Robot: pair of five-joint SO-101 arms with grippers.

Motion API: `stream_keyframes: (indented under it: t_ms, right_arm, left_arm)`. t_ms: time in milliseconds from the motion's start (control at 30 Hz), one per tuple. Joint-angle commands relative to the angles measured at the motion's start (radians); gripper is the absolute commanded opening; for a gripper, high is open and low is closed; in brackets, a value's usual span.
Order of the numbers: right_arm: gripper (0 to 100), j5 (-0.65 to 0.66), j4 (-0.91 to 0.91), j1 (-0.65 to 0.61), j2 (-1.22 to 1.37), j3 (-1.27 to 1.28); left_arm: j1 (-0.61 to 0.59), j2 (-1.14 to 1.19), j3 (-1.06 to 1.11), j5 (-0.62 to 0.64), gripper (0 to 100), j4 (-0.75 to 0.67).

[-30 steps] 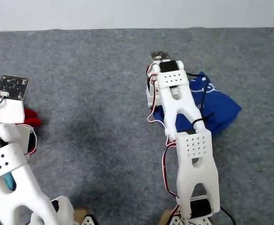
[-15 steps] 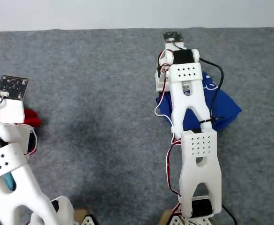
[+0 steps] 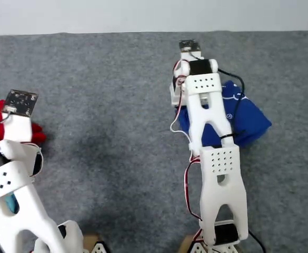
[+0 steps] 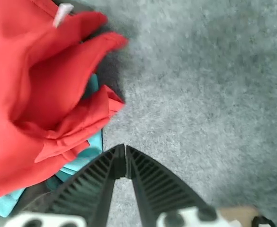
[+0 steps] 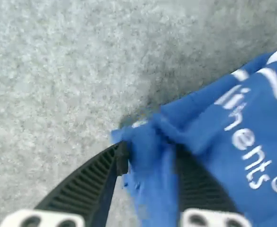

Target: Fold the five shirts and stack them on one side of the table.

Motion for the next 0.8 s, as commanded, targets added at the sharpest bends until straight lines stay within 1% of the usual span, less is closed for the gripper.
stream_keyframes:
  t_ms: [0, 133, 433, 633, 767]
  right_arm:
    - [33.9, 0.011, 0.053, -0.03, -0.074, -0.037]
    - [29.8, 0.011, 0.102, -0.039, -0.142, -0.086]
    - [12.5, 0.014, 0.104, -0.019, -0.185, -0.1]
    - [1.7, 0.012, 0.093, -0.022, -0.058, -0.091]
    - [1.3, 0.011, 0.09, -0.044, 0.038, -0.097]
  left_arm:
    - [-0.006, -0.02, 0.001, -0.015, 1, -0.014]
    - [-0.006, -0.02, -0.004, -0.015, 1, -0.015]
    - [-0.002, -0.02, -0.002, -0.014, 1, -0.015]
    - [0.0, -0.02, 0.002, -0.012, 1, -0.015]
    - [-0.002, -0.02, 0.002, -0.012, 1, -0.015]
